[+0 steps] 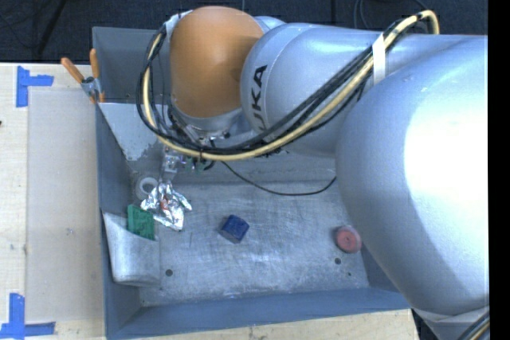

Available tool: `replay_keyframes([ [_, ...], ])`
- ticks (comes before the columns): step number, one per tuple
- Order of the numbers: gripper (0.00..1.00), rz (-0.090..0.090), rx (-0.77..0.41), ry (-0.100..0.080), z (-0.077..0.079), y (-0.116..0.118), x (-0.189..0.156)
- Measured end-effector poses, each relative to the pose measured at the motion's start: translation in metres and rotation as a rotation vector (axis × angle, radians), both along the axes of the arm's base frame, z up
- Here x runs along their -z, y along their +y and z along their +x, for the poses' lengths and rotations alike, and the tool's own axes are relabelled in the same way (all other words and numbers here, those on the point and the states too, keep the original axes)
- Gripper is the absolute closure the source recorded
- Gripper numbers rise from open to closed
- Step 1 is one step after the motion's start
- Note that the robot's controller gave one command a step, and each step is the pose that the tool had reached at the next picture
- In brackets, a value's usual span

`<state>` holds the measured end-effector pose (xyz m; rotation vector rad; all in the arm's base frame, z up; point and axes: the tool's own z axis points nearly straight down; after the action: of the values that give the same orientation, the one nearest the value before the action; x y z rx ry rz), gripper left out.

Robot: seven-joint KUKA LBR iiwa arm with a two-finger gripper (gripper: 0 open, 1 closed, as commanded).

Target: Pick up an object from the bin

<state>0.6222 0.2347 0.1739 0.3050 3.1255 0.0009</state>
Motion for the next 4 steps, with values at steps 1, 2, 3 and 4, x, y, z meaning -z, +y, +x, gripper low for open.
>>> replay_keyframes([
  [1, 1.0, -0.001, 0.313, 0.004, -0.014, 0.012, 0.02],
  [2, 1.0, 0.003, 0.262, 0.004, -0.017, 0.014, 0.087],
  [3, 1.0, 0.001, 0.09, -0.002, -0.002, 0.012, 0.082],
  [4, 0.0, 0.0, 0.091, 0.0, -0.002, 0.011, 0.083],
])
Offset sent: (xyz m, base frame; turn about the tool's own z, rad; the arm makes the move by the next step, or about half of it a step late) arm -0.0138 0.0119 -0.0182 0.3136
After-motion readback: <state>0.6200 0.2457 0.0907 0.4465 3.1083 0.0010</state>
